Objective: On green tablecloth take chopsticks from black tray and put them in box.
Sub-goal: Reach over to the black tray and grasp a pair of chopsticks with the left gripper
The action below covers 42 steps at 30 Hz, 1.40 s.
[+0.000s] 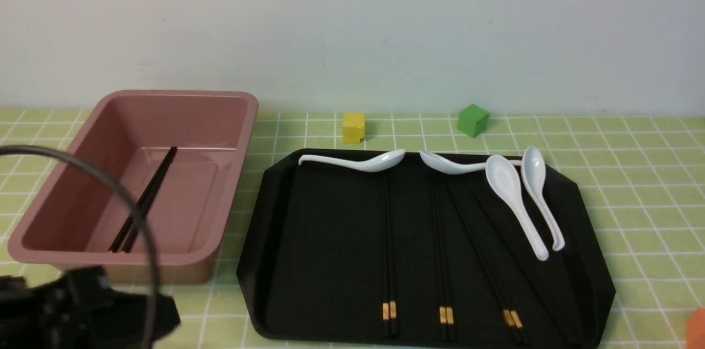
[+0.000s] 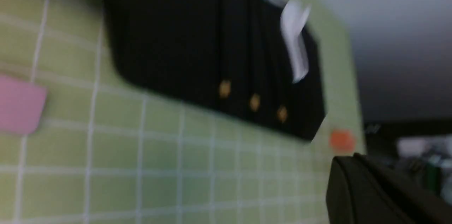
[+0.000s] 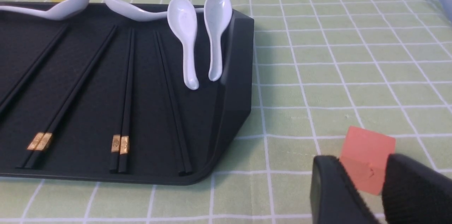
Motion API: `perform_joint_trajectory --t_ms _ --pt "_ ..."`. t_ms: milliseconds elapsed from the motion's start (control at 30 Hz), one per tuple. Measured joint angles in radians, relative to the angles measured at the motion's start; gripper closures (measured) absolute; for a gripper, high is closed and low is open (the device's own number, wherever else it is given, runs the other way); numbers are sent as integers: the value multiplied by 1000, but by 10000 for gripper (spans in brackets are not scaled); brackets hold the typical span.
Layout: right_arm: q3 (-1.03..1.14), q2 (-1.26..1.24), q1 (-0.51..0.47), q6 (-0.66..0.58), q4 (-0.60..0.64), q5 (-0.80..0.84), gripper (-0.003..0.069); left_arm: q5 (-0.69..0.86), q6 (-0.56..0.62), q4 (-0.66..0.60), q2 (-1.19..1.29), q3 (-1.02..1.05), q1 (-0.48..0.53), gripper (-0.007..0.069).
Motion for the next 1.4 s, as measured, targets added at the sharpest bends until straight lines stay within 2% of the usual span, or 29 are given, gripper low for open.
perform_joint_trajectory --t_ms 67,133,267,333,433,500,600,667,767,833,900,1000,1033,1100,1200,1400 --pt "0 0 0 0 0 0 419 199 44 122 245 -121 -1 637" --pt "0 0 0 0 0 0 419 286 79 156 388 -196 -1 637" --pt "0 0 0 0 0 0 419 379 100 162 541 -300 -2 637" --pt "0 0 0 0 0 0 419 383 78 189 620 -385 -35 637" --pt "0 0 0 0 0 0 419 343 -1 241 658 -450 -108 637" --pt "0 0 0 0 0 0 419 280 -100 333 694 -518 -222 637" --pt "0 0 0 0 0 0 419 244 -196 424 734 -579 -321 637" --pt "0 0 0 0 0 0 419 231 -315 545 796 -659 -442 636" --pt "0 0 0 0 0 0 419 227 -430 659 861 -722 -527 615" --pt "0 0 0 0 0 0 419 226 -572 781 939 -803 -600 567" --pt "0 0 0 0 0 0 419 225 -631 840 987 -848 -625 530" --pt "0 0 0 0 0 0 419 226 -729 922 1100 -956 -674 431" --pt "0 0 0 0 0 0 419 228 -732 926 1115 -963 -678 419" --pt "0 0 0 0 0 0 419 248 -753 930 1205 -1060 -690 344" --pt "0 0 0 0 0 0 419 285 -758 922 1301 -1166 -690 288" --pt "0 0 0 0 0 0 419 349 -758 934 1438 -1320 -690 261"
